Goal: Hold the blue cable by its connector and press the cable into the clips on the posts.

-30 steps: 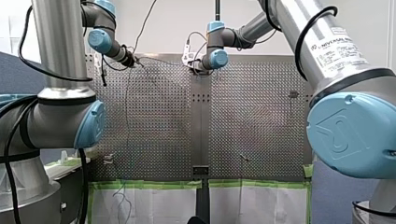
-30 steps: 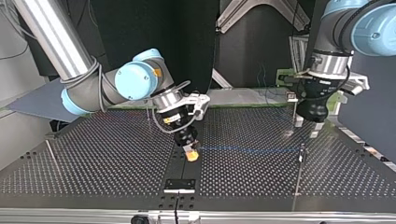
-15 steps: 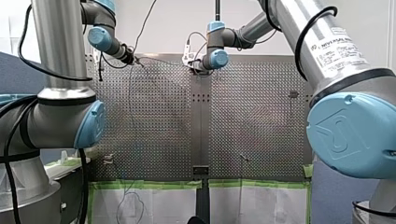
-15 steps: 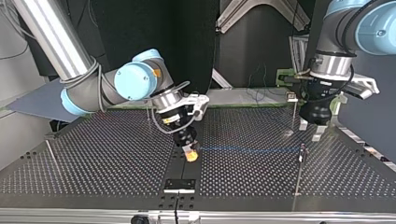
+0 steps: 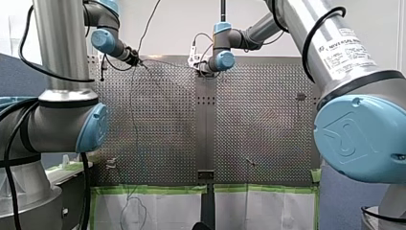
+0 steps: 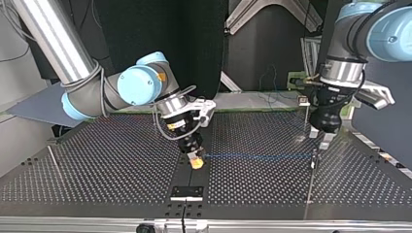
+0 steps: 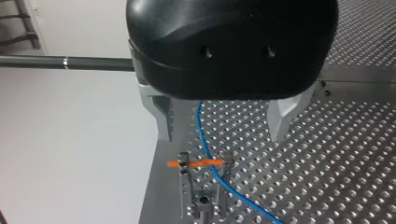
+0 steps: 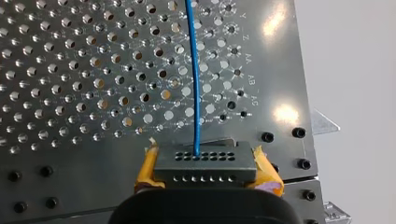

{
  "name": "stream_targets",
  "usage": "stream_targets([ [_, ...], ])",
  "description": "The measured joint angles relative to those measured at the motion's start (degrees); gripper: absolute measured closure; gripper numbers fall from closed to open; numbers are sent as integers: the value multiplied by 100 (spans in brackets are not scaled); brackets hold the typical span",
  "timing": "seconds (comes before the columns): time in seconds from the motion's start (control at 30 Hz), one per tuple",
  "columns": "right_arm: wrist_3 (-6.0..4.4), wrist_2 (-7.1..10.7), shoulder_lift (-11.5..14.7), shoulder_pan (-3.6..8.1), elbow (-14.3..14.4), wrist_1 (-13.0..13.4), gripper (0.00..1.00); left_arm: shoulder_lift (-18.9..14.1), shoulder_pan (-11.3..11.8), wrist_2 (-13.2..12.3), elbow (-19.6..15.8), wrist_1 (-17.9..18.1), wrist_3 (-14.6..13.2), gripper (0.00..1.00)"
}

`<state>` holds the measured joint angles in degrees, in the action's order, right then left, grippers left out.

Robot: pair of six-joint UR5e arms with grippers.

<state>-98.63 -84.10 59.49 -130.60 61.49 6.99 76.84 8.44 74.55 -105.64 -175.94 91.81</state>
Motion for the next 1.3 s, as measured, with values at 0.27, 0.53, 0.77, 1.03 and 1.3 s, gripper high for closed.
stream_targets([
  [0.27, 8, -68, -1, 0, 0, -4, 100, 24, -3, -3, 2, 27, -320, 0],
  [0.53, 9, -72, -1, 0, 0, -4, 100, 26, -15, -7, 2, 82, -371, 0],
  [0.77, 12, -72, -1, 3, 0, -1, 100, 21, -52, -7, 2, 85, -359, 0],
  [1.03, 21, -72, -1, 5, 0, -3, 100, -28, -126, -7, 1, 65, -309, 0],
  [1.3, 44, -73, -2, 40, 0, 0, 100, -59, -269, -46, 1, 50, -154, 0],
])
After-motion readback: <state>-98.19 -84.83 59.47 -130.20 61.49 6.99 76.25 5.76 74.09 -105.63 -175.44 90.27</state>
